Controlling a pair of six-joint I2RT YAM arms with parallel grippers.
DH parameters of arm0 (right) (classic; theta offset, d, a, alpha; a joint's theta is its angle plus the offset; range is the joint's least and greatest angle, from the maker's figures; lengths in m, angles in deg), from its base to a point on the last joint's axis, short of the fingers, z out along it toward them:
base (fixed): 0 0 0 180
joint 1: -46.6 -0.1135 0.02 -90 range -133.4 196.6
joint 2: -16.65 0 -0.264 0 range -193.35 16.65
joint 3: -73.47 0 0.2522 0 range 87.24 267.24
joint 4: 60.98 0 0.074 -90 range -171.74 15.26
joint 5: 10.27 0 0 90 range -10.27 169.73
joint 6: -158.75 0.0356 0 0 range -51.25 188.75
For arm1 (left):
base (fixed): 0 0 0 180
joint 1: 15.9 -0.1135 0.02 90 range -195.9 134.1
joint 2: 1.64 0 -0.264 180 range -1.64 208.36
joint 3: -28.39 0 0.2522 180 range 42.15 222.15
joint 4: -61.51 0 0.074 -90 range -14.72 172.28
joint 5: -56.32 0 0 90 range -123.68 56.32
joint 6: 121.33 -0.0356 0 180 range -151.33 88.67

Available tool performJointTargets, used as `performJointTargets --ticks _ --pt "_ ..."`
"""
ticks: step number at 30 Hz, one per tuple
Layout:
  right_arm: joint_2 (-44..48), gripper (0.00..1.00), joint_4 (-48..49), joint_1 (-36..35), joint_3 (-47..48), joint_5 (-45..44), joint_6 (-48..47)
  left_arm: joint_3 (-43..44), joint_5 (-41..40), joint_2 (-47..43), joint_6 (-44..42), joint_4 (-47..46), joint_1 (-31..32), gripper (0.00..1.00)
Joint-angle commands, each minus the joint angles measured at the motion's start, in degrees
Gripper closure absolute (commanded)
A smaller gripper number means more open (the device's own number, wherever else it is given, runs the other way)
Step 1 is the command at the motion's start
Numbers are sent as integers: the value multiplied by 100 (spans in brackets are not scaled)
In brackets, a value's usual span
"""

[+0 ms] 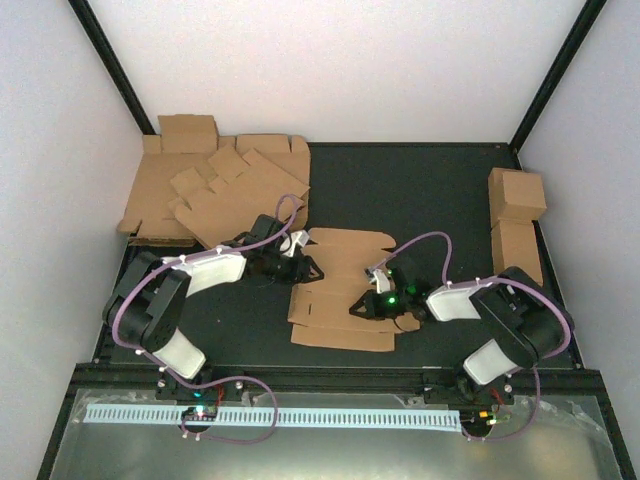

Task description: Fold the paper box

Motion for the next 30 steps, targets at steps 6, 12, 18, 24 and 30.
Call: performJointTargets --ticks 6,12,18,24,30 --pt "-174 98 173 -30 1 -154 -174 123 -648 -443 -227 644 -69 35" --pt "-80 98 -27 -25 55 -233 -269 195 -1542 -248 -480 1034 -102 29" --pt "18 98 -93 -28 42 -263 -288 275 -1637 52 -522 1035 -105 27" --pt "29 98 -108 -32 47 -275 -297 294 -424 461 -434 377 -111 30" --pt "67 98 -169 -31 53 -279 -323 691 138 813 -550 627 -114 36"
